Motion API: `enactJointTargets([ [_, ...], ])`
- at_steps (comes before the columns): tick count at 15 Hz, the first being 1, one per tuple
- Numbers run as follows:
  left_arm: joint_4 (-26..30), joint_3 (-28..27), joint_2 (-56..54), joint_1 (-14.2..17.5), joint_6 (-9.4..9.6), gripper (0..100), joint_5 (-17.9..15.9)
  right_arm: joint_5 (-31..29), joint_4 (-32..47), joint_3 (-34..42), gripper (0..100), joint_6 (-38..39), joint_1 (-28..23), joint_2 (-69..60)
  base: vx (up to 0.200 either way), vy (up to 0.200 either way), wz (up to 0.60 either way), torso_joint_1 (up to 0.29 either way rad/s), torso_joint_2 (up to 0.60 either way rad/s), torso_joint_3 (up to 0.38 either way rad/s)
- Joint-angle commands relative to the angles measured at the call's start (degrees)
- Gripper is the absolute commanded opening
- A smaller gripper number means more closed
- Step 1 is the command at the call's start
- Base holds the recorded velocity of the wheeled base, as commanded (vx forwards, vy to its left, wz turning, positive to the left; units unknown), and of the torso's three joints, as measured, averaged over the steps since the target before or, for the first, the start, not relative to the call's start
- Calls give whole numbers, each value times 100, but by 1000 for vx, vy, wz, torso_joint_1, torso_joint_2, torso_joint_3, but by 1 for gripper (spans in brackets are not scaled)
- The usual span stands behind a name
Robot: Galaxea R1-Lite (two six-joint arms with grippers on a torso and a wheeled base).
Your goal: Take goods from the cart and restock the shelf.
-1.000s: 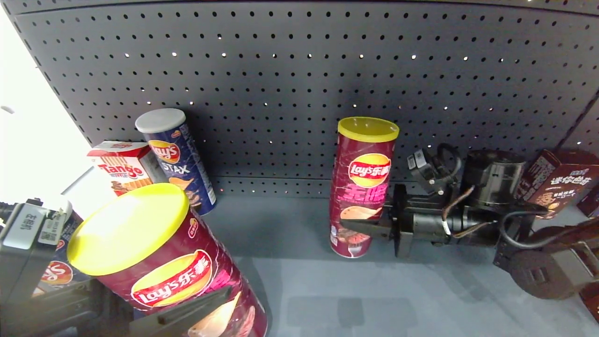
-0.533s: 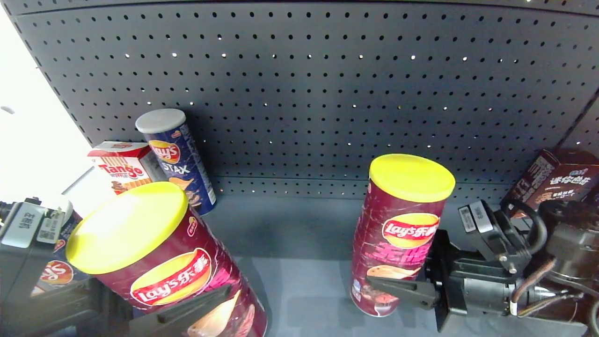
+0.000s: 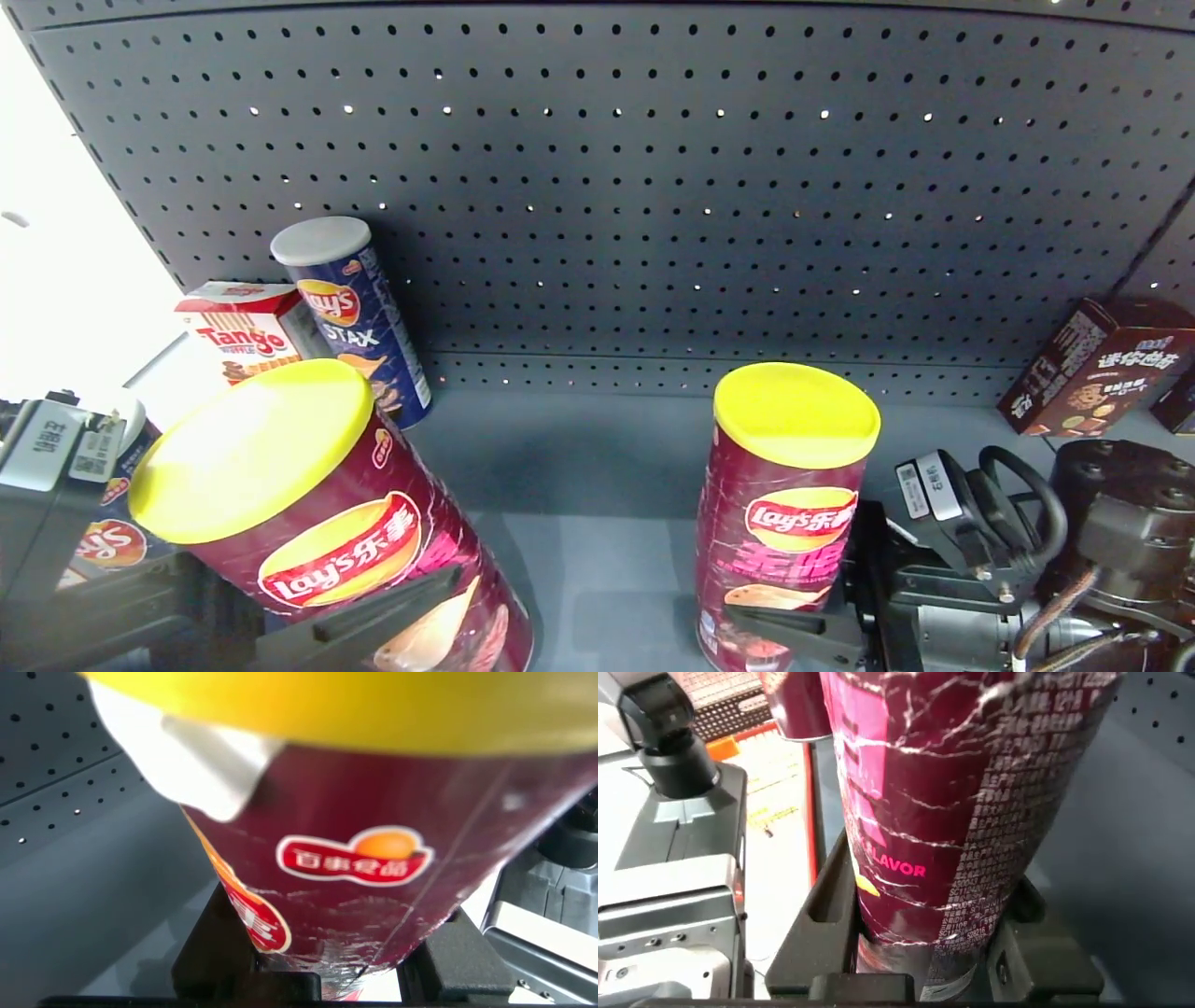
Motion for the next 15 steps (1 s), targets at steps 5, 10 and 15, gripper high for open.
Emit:
enactJointTargets([
  [5,-12,2,-2,2,-1,0,-3,-169,-86,-179,0,-37,10,442,0,0,0,0,0,0],
  [10,-12,37,-37,2,-1,0,-3,-389,-86,-161,100,-55,116,503,0,0,0,0,0,0],
  [15,-3,54,-116,2,-1,0,-3,-520,-77,146,100,-187,72,29,0,0,0,0,0,0],
])
